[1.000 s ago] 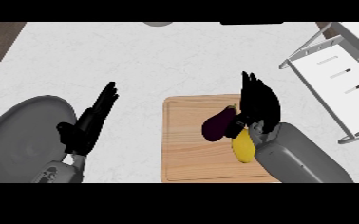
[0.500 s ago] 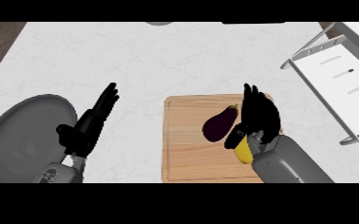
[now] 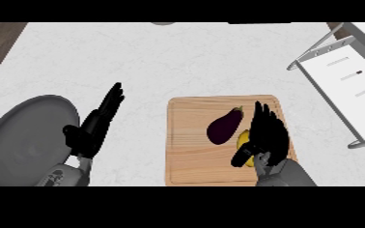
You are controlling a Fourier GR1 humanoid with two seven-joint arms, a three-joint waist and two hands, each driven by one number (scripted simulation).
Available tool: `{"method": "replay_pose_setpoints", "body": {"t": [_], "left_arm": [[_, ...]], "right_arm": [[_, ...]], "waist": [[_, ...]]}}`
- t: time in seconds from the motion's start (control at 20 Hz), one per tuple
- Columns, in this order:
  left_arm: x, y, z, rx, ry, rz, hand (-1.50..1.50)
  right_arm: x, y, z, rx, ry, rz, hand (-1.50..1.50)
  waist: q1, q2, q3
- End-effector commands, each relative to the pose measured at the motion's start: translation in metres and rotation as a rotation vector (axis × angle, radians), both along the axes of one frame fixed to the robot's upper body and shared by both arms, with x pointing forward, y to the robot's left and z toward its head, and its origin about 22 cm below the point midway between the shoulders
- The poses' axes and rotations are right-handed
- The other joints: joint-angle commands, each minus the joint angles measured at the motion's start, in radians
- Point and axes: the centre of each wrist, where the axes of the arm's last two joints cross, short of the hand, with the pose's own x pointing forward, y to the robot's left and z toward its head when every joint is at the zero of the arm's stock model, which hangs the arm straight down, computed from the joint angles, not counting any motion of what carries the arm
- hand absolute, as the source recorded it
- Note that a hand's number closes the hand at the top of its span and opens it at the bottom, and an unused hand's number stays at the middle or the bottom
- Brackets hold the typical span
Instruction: Pick the lemon from the cutting board and place it in the tiered basket
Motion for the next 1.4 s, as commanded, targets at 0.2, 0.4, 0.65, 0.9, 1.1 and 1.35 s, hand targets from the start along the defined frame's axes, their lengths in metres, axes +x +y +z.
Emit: {"method": "replay_pose_setpoints", "body": {"t": [0.2, 0.4, 0.65, 0.9, 1.1, 1.35], "left_arm": [[-0.003, 0.025, -0.008, -0.002, -0.008, -0.007, 0.0], [0.005, 0.012, 0.003, -0.001, -0.001, -0.031, 0.0], [0.003, 0.003, -0.001, 0.007, 0.01, -0.028, 0.0], [-0.003, -0.008, 0.003, -0.007, -0.001, -0.021, 0.0], [0.003, 0.005, 0.002, -0.014, 0.004, -0.028, 0.0], [0.001, 0.008, 0.001, 0.009, 0.008, -0.008, 0.0]], "right_arm": [[-0.008, 0.013, 0.007, -0.058, 0.094, -0.186, -1.5], [-0.015, -0.006, -0.009, -0.058, 0.126, -0.182, -1.5], [-0.021, 0.024, -0.023, -0.019, 0.072, -0.16, 1.5], [-0.02, 0.011, -0.016, -0.022, -0.071, -0.096, 1.5], [-0.023, 0.024, -0.034, -0.022, -0.103, -0.082, 1.5], [-0.03, -0.023, -0.018, -0.062, -0.1, -0.179, 1.5]], "waist": [[0.018, 0.006, 0.001], [0.016, 0.005, 0.002], [0.021, 0.006, 0.002], [0.02, 0.006, 0.002], [0.022, 0.007, 0.002], [0.007, 0.004, 0.002]]}}
